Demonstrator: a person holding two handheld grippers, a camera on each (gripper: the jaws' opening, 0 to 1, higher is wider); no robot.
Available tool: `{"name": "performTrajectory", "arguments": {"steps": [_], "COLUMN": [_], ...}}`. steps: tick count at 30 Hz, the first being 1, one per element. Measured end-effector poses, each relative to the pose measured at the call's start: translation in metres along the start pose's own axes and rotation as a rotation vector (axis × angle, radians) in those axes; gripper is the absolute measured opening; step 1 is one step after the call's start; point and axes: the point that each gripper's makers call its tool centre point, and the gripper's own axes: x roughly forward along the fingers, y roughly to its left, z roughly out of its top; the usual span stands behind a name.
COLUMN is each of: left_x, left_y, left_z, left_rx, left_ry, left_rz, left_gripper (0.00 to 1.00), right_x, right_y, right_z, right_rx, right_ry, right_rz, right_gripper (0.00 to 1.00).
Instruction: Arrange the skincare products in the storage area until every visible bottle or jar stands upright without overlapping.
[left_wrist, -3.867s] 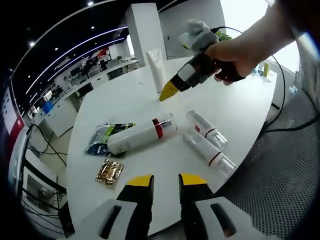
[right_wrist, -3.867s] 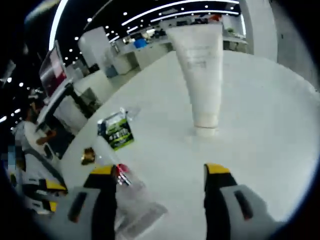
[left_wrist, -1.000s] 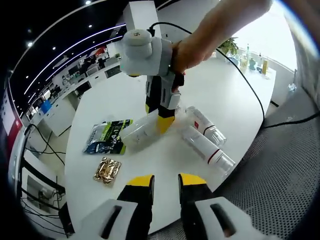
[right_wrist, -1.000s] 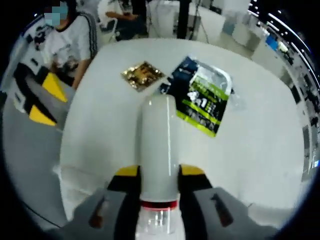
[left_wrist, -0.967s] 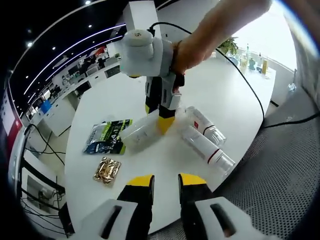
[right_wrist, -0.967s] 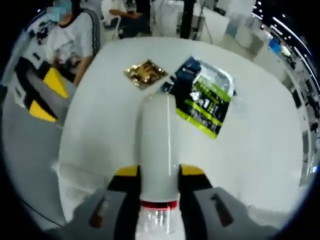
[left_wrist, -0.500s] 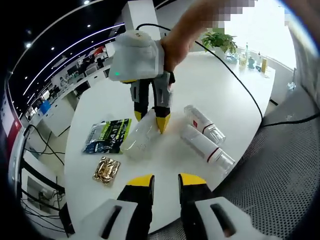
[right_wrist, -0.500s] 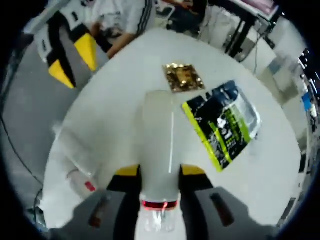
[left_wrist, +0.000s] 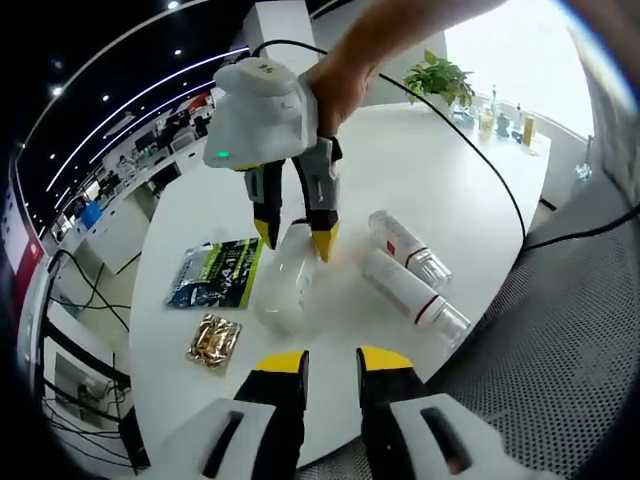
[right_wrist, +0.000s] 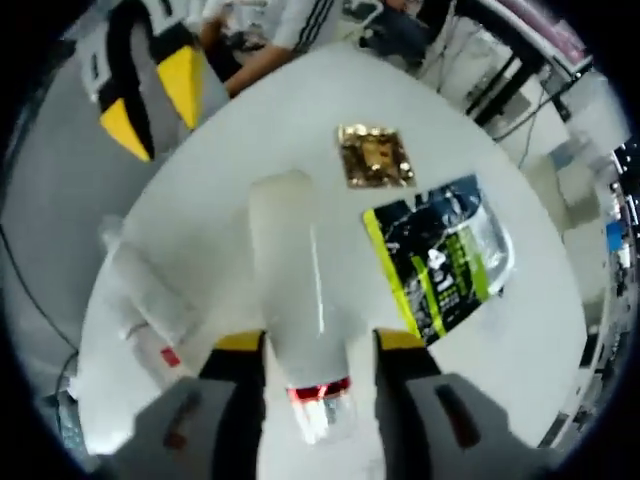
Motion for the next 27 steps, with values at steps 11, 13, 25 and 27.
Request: {"name": "performTrajectory", "arguments": {"steps": [11, 13, 25, 27], "left_x": [0.000, 0.000, -0.001, -0.001], "left_y": [-0.001, 0.000, 0.001, 0.003], "left_z": [0.000, 0.001, 0.003, 0.004], "left_rx": [0.013, 0.014, 0.011, 0.005], "left_ry": [-0.003, -0.007, -0.016, -0.026], "left_rz": [-0.001, 0.000, 0.008, 0.014], "left_gripper": [0.19, 0.19, 0.19, 0.19], "right_x": [-0.015, -0.009, -0.020, -0.024], "right_y": [0.000, -0.002, -0.038, -0.039], "right_z": [-0.030, -0.036, -0.053, -0.052], "right_rx": [0.214, 0.227, 0.554, 0.625], "right_ry": [0.058, 0.084, 0.079, 0.039], "right_rz": [-0.041, -0.057, -0.235, -0.272], "right_gripper": [0.46, 0.47, 0.45, 0.46]}}
